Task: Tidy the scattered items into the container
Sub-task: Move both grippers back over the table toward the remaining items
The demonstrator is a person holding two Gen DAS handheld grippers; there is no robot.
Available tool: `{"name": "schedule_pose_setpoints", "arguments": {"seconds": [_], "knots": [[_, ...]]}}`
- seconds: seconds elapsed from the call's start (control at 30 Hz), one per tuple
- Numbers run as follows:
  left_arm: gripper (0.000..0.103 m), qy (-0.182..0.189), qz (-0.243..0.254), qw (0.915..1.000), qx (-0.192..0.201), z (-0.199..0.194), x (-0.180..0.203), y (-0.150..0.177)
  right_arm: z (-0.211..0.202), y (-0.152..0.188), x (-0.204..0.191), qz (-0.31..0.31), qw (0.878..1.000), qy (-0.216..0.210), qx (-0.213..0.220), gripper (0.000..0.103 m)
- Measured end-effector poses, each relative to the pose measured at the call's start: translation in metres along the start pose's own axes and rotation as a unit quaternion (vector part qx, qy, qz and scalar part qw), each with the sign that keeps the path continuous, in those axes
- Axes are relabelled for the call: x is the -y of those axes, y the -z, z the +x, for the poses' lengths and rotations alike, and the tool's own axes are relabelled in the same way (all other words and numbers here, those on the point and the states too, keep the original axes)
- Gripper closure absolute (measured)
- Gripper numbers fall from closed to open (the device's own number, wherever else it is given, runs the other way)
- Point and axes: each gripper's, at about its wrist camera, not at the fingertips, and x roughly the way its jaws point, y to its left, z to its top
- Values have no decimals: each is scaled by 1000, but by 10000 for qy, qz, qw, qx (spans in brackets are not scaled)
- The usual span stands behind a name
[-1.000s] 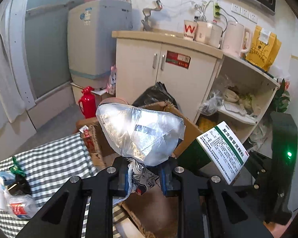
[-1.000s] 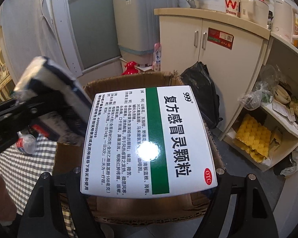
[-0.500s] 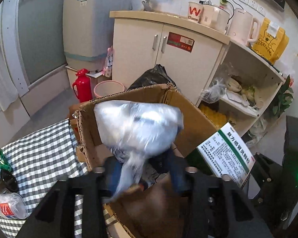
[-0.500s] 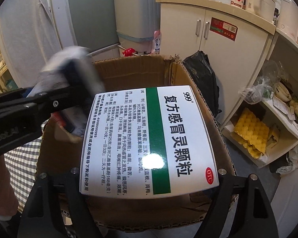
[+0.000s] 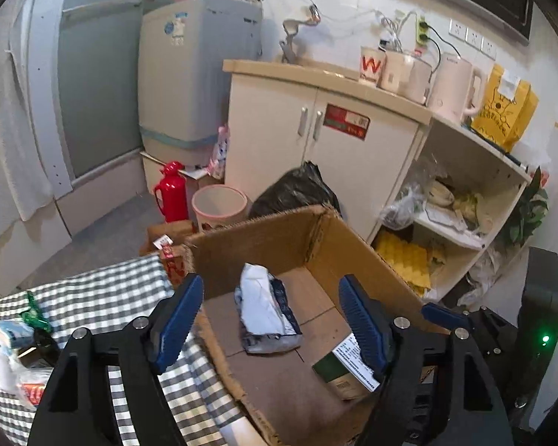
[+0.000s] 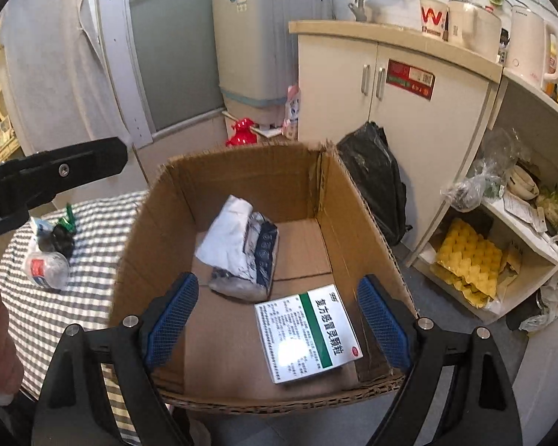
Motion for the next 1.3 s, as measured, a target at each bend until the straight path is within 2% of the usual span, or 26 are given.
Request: {"name": "schedule_pose_setpoints", "arguments": {"seconds": [0.1, 0.37, 0.6, 0.7, 0.93, 1.3], "knots": [[21, -102, -34, 9999, 93, -14, -9, -1, -7, -3, -8, -29, 9999, -28, 94, 15], [1, -347, -233, 9982, 423, -53, -39, 3, -23, -12, -38, -140, 9992, -209, 310, 15], [0, -625, -312, 9955, 643, -85, -63, 4, -46, -18, -66, -122, 9965, -390, 724, 11], [0, -851, -323, 9932, 726, -99, -73, 7, -53, -22, -78, -121, 9952, -458, 859, 9], [0, -1360, -419, 9865, 816, -124, -99, 16, -59, -24, -115, -271, 9931, -638, 946, 7], [0, -1946, -670, 9754, 792, -155, -156, 37, -49, -25, -171, -398, 9901, -995, 910, 3]]}}
